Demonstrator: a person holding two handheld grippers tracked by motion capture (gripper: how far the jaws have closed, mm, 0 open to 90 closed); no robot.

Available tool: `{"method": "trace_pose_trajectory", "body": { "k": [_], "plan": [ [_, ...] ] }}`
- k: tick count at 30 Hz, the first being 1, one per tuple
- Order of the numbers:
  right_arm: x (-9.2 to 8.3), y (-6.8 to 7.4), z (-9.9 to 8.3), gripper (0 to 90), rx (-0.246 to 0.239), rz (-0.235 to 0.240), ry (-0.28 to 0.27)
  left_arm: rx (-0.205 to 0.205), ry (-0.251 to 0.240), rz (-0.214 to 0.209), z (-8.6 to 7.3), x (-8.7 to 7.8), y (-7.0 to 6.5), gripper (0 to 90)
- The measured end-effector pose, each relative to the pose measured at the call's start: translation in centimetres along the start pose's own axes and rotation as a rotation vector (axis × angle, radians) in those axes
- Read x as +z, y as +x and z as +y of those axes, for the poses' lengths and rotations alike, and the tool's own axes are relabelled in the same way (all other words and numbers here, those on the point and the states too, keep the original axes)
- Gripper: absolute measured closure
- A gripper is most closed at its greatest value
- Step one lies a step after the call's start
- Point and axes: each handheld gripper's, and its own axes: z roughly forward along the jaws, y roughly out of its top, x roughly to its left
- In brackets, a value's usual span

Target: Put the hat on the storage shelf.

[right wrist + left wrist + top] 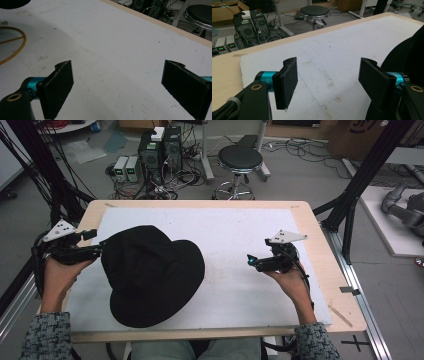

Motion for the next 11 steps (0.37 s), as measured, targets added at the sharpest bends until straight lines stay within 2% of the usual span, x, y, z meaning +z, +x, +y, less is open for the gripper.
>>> {"method": "trace_pose_trajectory", "body": {
  "k": [11],
  "plan": [
    [-0.12, -0.2, -0.01, 10.2, 0.003, 0.002, -0.01, 0.006, 0.007, 0.009, -0.19, 0.2, -0.03, 32.0]
  ]
}}
